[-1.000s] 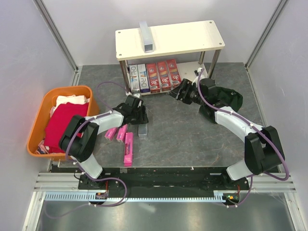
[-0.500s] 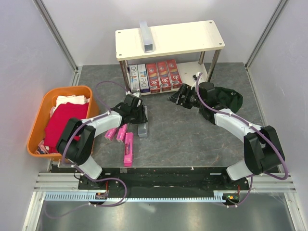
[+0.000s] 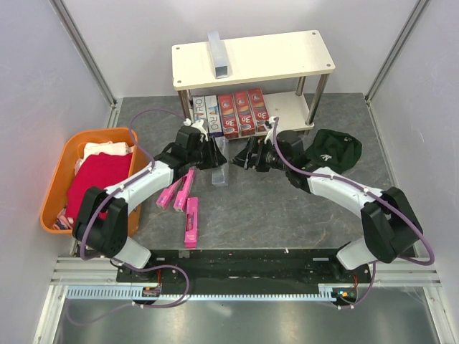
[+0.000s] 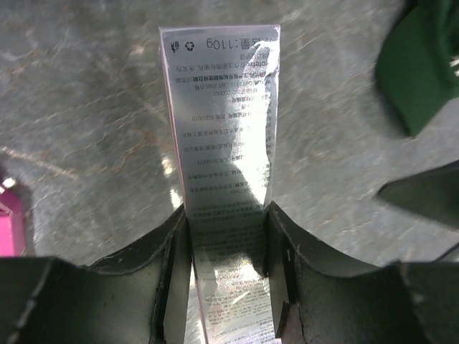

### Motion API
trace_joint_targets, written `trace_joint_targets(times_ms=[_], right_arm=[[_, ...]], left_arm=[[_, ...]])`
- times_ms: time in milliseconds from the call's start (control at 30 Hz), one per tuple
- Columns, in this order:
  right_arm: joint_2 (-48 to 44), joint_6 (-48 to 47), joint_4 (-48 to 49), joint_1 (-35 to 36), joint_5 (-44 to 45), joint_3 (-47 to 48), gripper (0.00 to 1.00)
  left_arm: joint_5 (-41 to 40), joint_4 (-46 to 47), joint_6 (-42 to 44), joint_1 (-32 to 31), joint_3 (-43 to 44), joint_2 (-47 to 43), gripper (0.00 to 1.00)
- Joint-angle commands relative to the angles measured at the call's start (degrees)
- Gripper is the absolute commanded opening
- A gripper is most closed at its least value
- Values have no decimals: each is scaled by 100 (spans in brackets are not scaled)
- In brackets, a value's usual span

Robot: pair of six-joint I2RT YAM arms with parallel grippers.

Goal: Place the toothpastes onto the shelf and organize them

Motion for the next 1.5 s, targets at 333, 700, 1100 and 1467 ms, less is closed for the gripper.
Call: trace_joint_targets(times_ms=[333, 700, 1100, 1467], right_arm=[[257, 26, 405, 488, 314, 90, 85], [574, 157, 694, 593, 218, 90, 64], [178, -246, 238, 611, 447, 248, 28], [-577, -1037, -597, 620, 772, 433, 25]], left_arm=[[708, 874, -646, 68, 461, -120, 44], [1016, 1217, -919, 68, 418, -313, 45], [727, 1165, -770, 94, 180, -735, 83], [-354, 268, 82, 164, 259, -1403, 97]])
